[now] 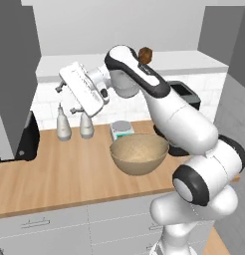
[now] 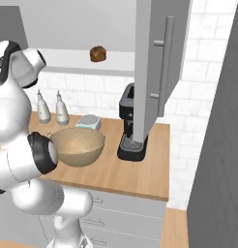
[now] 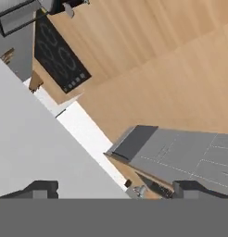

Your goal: Open the cabinet, pick up the bread from the cabinet and place it in the basket. Then move the basket to the dining counter.

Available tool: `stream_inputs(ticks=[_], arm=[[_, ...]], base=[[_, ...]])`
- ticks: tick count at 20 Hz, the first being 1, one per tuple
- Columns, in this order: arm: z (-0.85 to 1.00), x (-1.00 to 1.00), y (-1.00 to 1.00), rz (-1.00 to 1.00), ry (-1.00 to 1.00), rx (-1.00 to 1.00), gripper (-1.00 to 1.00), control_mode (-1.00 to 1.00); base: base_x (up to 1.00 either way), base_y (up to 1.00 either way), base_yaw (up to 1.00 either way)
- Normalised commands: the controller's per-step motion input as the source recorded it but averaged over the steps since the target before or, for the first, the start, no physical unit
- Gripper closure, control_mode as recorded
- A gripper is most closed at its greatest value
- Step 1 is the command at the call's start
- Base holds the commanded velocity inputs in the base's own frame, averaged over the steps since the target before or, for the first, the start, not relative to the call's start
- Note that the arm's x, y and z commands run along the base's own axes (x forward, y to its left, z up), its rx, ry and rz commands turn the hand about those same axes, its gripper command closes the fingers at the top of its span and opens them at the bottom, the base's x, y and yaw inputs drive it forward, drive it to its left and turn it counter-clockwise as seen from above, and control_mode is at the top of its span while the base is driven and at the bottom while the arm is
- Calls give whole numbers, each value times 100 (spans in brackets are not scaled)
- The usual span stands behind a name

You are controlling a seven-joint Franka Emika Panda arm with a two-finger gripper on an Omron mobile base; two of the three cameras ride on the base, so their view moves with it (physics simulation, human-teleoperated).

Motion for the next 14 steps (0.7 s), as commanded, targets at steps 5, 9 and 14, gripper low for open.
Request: stream_inputs(ticks=[5,9,14], arm=[[-18,-25,-100,-3,-38,-43,-100,-100],[0,-55,-90,-4,-39,-46,-100,-100],[-19,-20,-89,-10,-35,-70,-100,-100]], base=[[0,0,0],[0,0,0],[0,0,0]])
